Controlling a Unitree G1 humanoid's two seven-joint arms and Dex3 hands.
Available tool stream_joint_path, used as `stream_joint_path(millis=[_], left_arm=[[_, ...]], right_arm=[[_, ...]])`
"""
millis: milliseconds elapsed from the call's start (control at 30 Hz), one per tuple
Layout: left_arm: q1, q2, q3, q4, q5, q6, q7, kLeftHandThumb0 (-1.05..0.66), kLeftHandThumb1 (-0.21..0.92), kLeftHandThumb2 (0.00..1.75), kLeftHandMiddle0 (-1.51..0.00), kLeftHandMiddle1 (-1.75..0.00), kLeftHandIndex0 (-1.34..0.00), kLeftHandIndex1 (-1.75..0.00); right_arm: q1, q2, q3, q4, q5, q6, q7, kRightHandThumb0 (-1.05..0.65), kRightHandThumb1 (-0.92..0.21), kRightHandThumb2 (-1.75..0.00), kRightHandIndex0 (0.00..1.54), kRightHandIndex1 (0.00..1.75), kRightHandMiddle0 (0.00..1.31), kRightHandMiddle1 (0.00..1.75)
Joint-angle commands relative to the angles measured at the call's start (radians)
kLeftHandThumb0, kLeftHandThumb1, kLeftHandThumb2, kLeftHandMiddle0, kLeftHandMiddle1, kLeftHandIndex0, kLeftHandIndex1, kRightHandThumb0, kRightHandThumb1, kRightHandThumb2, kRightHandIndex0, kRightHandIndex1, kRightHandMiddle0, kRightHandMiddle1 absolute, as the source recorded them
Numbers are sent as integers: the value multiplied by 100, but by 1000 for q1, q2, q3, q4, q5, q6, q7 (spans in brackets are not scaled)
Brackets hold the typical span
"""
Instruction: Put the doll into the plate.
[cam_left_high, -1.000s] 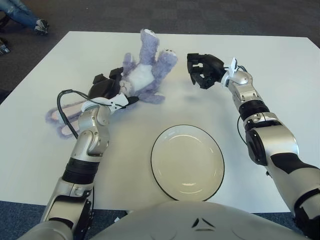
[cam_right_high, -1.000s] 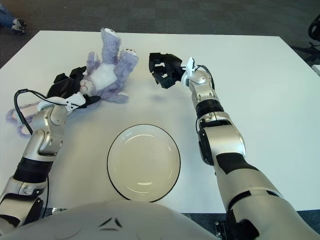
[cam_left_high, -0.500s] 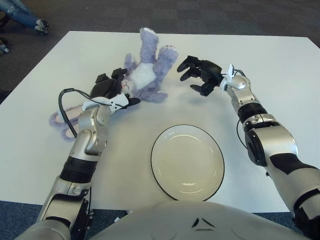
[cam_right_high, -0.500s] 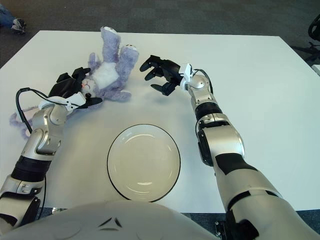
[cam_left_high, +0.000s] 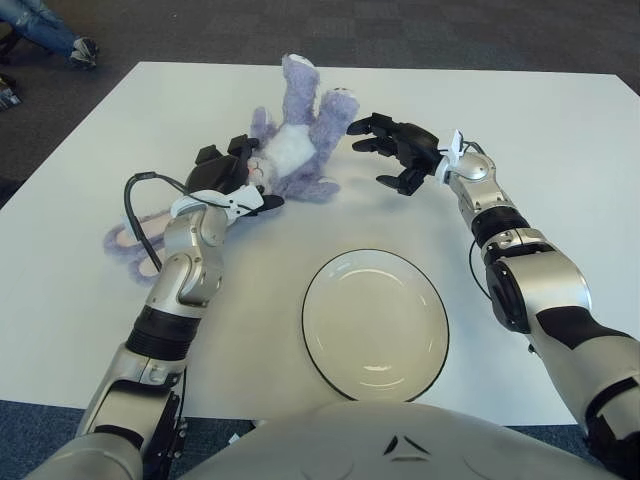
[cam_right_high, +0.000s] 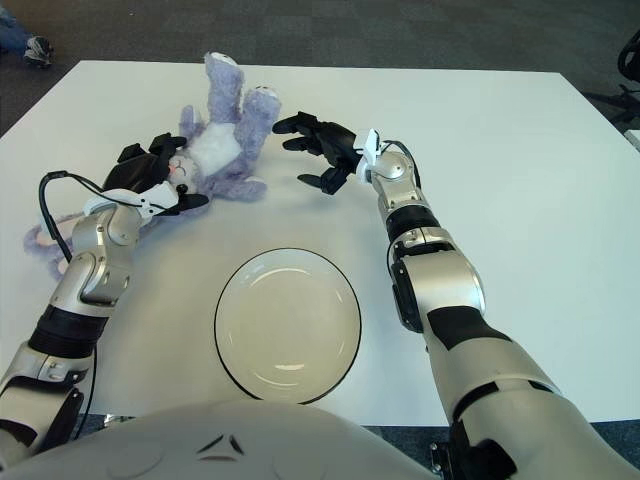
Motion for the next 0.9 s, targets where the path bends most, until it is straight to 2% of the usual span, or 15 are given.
stream_joint_path(millis=[0,33,67,100,133,267,433,600,700,867], left_arm=[[-18,28,-32,21,47,15,-9,-95,74,21,0,-162,0,-71],[-21,31,-38,23,55,18,-13,-94,74,21,0,-161,0,-70],[-23,33,-43,25,60,21,-15,-90,68,29,0,-158,0,-69],[-30,42,-57,28,82,34,-34,-84,49,59,0,-152,0,-68],[-35,48,-68,30,97,44,-48,-72,40,69,0,-139,0,-64],[-48,60,-99,35,151,77,-91,-50,21,92,0,-112,0,-51],[-60,62,-120,40,192,105,-127,-43,15,99,0,-104,0,-42],[-70,62,-130,39,209,121,-152,-34,12,104,0,-106,0,-40],[-76,61,-134,38,214,132,-168,-28,9,108,0,-111,0,-45],[-85,50,-140,33,221,159,-206,-17,8,114,0,-135,0,-64]], right_arm=[[-3,1,1,-9,-3,7,5,-23,-16,-114,0,26,0,39],[-3,2,1,-9,-2,9,6,-23,-16,-114,0,26,0,39],[-3,2,1,-9,-2,10,7,-22,-16,-115,0,25,0,38],[-5,3,0,-9,0,19,13,-22,-15,-116,0,24,0,37],[-6,4,0,-9,2,25,17,-20,-15,-117,0,23,0,36],[-9,5,-2,-8,6,39,32,-16,-14,-119,0,24,0,37],[-9,3,0,-12,0,38,30,-17,-14,-120,0,28,0,38],[-9,1,1,-14,-4,35,25,-21,-14,-118,0,28,0,37],[-9,1,1,-17,-3,35,27,-25,-14,-116,0,27,0,35],[-9,6,-4,-22,1,32,15,-31,-17,-112,1,28,0,33]])
